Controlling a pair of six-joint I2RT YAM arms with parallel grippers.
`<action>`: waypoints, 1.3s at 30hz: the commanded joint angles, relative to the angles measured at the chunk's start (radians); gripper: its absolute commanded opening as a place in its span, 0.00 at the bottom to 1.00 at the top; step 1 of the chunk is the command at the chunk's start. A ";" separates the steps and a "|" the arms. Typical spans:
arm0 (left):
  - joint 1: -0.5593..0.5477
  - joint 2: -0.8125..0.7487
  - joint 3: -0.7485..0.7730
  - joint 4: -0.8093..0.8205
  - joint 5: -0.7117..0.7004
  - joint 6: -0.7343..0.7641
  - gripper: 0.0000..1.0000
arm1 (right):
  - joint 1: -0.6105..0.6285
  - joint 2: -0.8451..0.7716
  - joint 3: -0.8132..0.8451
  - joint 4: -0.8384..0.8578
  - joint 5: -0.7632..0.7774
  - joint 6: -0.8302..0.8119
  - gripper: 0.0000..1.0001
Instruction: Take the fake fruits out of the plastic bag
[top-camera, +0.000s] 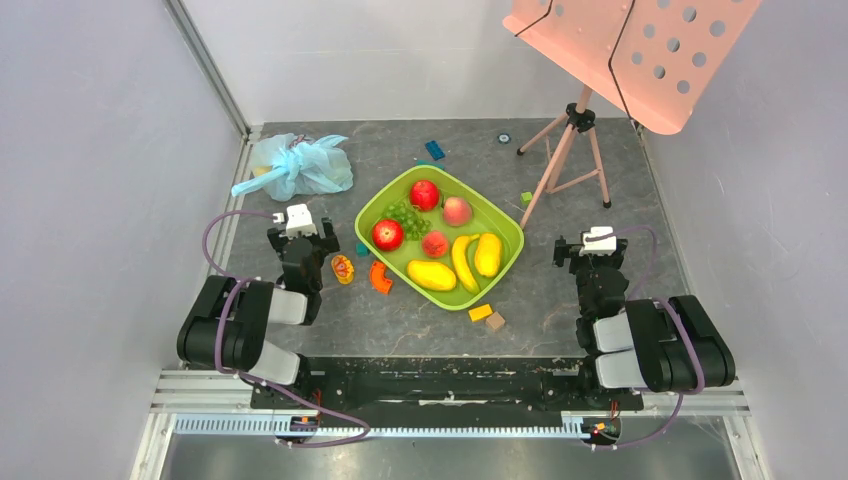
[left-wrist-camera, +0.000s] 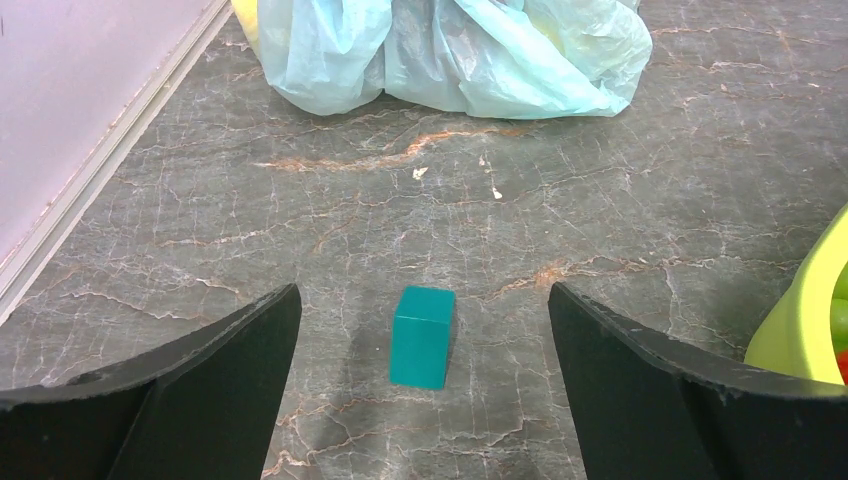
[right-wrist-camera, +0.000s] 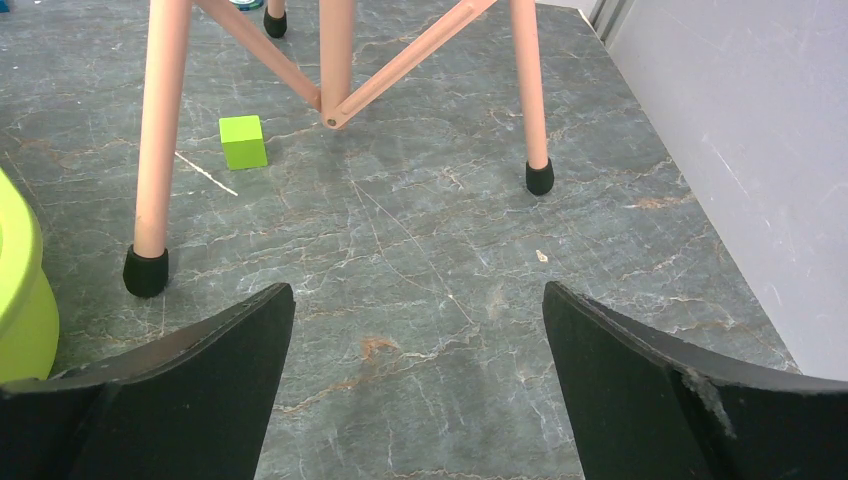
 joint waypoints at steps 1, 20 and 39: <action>0.007 0.001 0.019 0.029 -0.008 0.008 1.00 | -0.001 0.002 -0.089 0.057 -0.002 -0.007 0.98; -0.041 -0.272 -0.017 -0.155 -0.145 -0.029 1.00 | -0.001 -0.332 -0.102 -0.265 -0.044 0.053 0.98; 0.058 -0.334 0.739 -1.322 0.030 -0.530 1.00 | -0.002 -0.572 0.224 -1.200 0.169 0.443 0.98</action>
